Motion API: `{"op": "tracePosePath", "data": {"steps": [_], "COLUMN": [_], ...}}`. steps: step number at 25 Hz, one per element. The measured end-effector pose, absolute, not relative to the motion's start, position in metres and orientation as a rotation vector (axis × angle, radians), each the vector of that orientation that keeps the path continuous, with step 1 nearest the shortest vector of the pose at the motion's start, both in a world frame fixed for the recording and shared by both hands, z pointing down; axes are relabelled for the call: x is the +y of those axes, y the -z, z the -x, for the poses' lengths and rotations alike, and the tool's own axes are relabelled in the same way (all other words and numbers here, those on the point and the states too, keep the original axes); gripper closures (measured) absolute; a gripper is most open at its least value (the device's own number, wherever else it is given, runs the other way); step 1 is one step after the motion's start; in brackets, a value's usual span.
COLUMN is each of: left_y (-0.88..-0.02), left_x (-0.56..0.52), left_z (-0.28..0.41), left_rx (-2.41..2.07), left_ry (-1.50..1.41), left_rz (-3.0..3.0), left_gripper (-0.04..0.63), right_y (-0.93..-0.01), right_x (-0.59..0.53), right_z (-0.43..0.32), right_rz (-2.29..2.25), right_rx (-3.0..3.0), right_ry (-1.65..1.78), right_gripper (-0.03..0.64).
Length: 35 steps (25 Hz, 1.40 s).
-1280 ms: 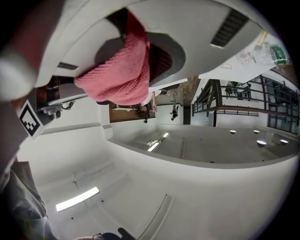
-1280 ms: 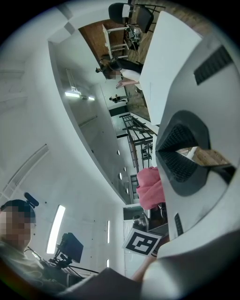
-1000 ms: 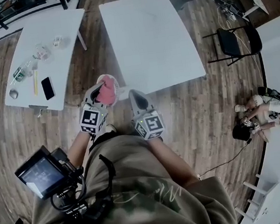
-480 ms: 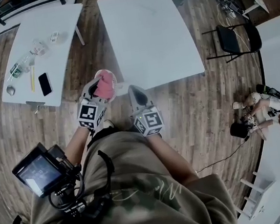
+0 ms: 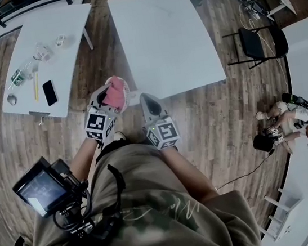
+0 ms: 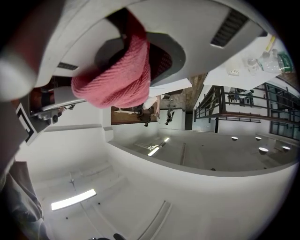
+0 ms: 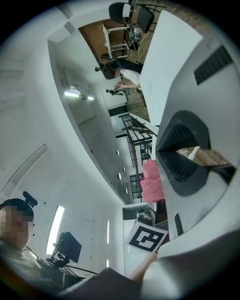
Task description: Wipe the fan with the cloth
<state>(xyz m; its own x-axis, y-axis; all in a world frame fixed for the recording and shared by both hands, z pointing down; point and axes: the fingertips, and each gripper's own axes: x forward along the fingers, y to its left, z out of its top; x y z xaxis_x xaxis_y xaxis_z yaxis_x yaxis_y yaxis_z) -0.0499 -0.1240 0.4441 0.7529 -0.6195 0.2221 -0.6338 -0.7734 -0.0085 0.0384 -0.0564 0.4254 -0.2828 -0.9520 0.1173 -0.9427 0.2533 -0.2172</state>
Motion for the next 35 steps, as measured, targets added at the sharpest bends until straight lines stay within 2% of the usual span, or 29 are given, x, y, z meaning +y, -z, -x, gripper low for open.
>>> {"op": "tracePosePath", "data": {"steps": [35], "left_y": [-0.471], "left_x": [-0.149], "left_z": [0.066], "left_rx": [-1.038], "left_ry": [-0.305], "left_rz": [-2.796], "left_gripper": [0.530], "right_y": [-0.430], "right_x": [-0.066], "right_z": [-0.049], "right_rz": [1.913], "right_rx": [2.441], "right_ry": [0.393], "right_gripper": [0.604]}}
